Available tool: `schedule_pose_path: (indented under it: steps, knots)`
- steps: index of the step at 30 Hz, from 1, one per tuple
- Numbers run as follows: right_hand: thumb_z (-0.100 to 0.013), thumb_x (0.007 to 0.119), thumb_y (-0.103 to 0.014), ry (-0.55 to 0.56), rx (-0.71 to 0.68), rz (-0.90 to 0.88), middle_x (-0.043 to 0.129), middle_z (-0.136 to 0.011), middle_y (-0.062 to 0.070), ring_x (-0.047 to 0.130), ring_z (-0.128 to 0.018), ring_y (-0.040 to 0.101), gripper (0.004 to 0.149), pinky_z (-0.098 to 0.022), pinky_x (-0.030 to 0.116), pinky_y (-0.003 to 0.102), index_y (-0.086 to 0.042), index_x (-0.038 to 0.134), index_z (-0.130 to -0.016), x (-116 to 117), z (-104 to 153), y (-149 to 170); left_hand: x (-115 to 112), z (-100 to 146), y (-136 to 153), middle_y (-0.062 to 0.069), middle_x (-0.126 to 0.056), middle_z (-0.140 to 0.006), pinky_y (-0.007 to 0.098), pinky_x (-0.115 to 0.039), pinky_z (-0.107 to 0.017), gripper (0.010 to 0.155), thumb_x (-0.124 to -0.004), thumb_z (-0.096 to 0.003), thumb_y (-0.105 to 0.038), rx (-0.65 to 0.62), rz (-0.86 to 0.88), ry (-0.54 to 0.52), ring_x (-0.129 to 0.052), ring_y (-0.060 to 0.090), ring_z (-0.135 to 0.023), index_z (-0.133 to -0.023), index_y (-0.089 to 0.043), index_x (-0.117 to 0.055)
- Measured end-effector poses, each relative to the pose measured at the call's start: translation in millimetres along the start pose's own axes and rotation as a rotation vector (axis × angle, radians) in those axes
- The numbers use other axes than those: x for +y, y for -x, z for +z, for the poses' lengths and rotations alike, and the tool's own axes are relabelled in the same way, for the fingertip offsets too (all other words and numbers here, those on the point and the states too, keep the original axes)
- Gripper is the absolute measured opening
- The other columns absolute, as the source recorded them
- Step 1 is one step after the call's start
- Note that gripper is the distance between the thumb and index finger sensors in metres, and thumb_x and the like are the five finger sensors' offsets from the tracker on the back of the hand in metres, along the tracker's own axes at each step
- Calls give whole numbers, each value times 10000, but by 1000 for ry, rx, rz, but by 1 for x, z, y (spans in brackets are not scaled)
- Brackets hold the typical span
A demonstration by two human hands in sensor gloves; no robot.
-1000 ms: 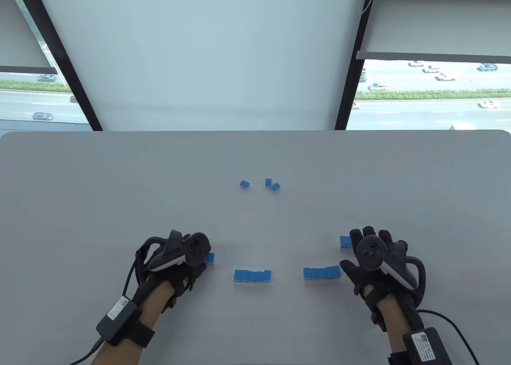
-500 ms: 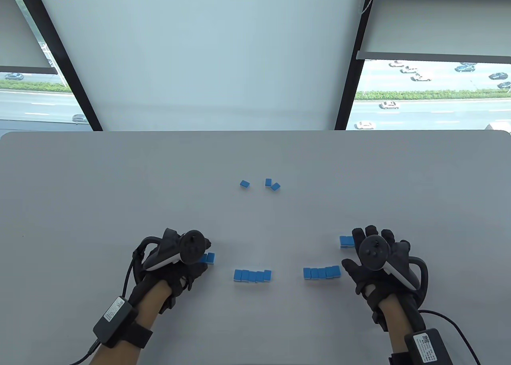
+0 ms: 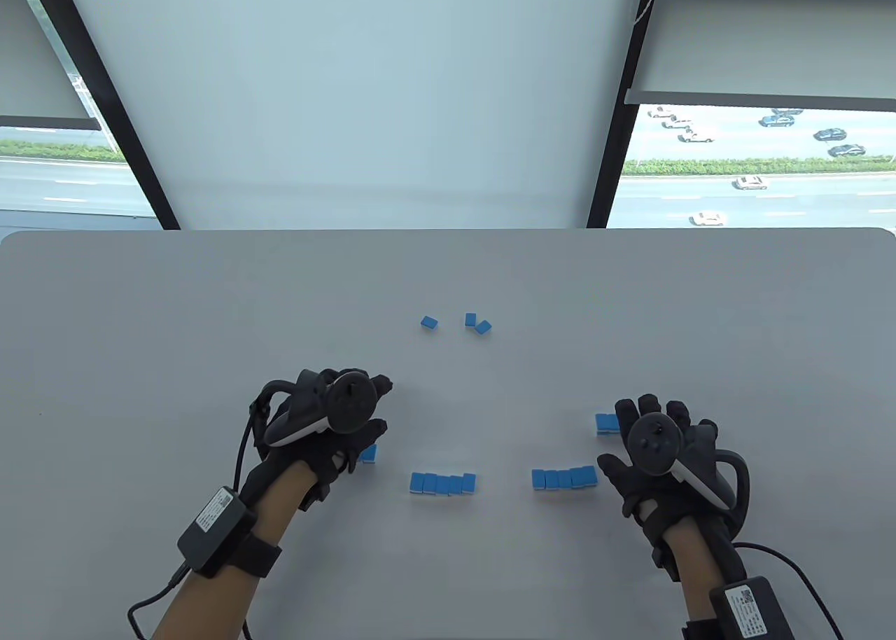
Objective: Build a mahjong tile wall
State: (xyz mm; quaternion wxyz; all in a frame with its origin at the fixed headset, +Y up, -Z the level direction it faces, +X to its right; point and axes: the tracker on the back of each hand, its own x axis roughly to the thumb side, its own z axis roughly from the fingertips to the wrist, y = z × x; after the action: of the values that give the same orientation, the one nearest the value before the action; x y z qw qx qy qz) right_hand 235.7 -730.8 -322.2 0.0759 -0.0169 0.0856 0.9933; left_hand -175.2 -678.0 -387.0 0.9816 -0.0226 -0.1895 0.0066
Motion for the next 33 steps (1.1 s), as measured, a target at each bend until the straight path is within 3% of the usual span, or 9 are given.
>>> schedule_pose_path:
  steps: [9,15,19,24,33]
  knots:
    - [-457,667,-642,-3,-1,7,183,-1163,0,159,-1036,405,802,-664,136,656,-350,263,-1085,1,0,-1,-9,-102,-3,10,-738,-1036,605,-659,-680,708,-885,-395,-515,42,5,99,-809,315,-889,-1034,-316,-656]
    - [-457,668,-641,-5,4,5,184,-1163,1,160,-1036,405,803,-664,136,657,-348,263,-1085,1,0,0,-24,-154,-1,9,-719,-1049,600,-658,-685,734,-900,-391,-492,124,22,181,-805,312,-894,-1049,-322,-622]
    - [-456,668,-641,-6,4,13,185,-1163,1,161,-1036,405,803,-664,137,657,-348,264,-1085,1,0,0,-41,-180,1,-58,-640,-1113,589,-656,-693,751,-925,-391,-439,158,38,231,-792,311,-916,-1052,-400,-571]
    - [-458,667,-641,-8,4,14,186,-1163,1,162,-1036,406,802,-664,138,657,-348,263,-1085,1,0,-1,-55,-193,5,-113,-648,-1105,563,-677,-690,763,-948,-379,-389,169,18,253,-801,283,-916,-1035,-450,-563]
    - [-458,667,-642,-7,6,3,185,-1164,2,161,-1037,405,802,-664,136,656,-349,262,-1086,-1,-1,2,-57,-191,7,-141,-748,-1000,544,-693,-675,708,-930,-391,-391,129,6,231,-839,241,-840,-1018,-450,-608]
